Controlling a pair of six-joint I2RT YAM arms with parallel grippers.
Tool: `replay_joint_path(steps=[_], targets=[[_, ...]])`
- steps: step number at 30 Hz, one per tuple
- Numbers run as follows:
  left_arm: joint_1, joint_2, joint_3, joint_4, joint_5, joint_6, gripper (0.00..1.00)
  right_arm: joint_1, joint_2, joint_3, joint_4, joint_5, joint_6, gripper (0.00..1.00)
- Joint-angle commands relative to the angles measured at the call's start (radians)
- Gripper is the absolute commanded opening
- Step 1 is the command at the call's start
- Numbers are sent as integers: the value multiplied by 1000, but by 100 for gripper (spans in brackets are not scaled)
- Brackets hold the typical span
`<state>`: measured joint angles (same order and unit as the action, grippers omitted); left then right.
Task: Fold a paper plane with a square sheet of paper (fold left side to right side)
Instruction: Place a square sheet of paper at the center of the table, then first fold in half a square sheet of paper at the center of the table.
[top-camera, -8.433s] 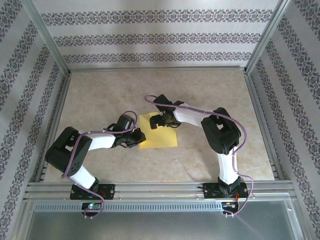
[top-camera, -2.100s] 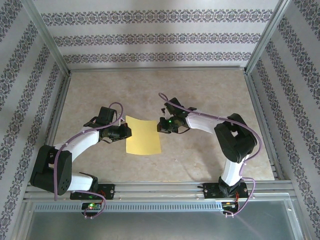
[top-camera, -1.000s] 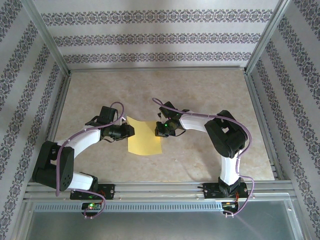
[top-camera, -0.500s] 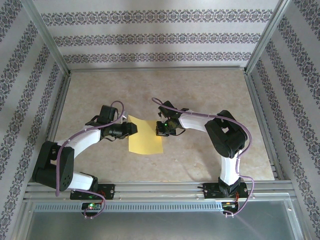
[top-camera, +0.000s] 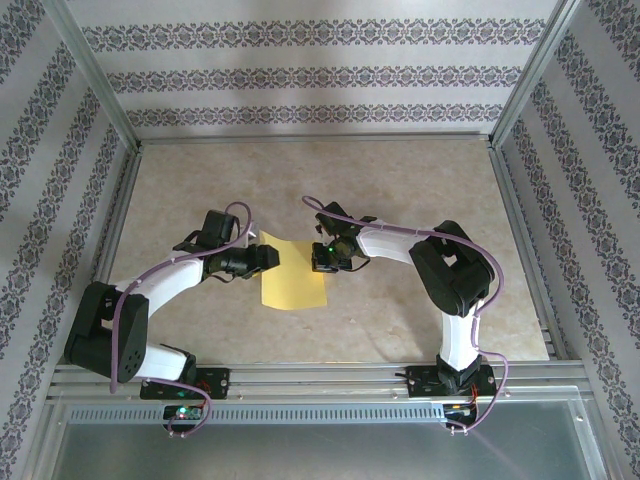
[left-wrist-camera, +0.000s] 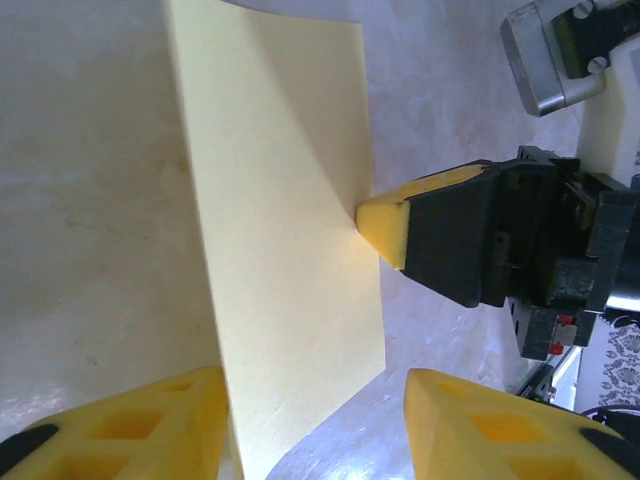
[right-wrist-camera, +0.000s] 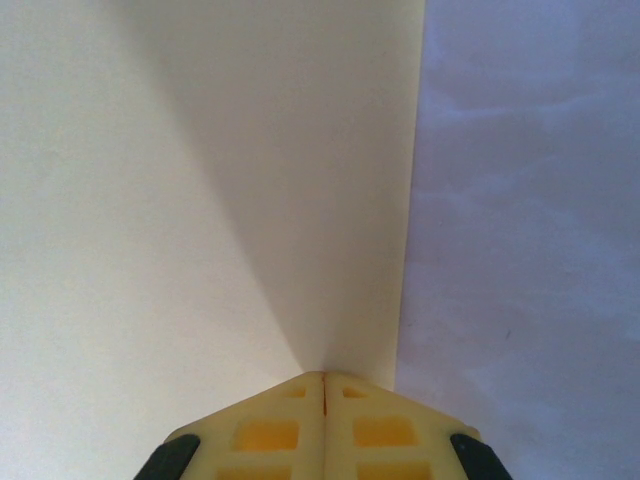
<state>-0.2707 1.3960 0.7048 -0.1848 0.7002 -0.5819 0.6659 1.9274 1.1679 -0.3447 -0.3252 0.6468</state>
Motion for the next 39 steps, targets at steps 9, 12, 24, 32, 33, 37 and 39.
replay_joint_path(steps=[9,12,24,32,33,37,39], targets=[[-48,13,53,42,14,-19,60,12,22,9,-48,44,-22,3],[-59,33,61,58,19,-25,61,12,21,9,-45,43,-21,4],[-93,137,98,98,18,-22,65,13,9,-3,-6,19,-6,4],[-101,155,102,98,10,-10,67,12,4,-7,16,5,2,4],[-102,157,103,97,11,-9,67,12,3,-6,17,5,2,4],[-103,161,102,97,11,-5,67,12,-13,-17,38,4,7,4],[-102,165,103,94,10,-4,65,8,-21,-23,51,-2,11,4]])
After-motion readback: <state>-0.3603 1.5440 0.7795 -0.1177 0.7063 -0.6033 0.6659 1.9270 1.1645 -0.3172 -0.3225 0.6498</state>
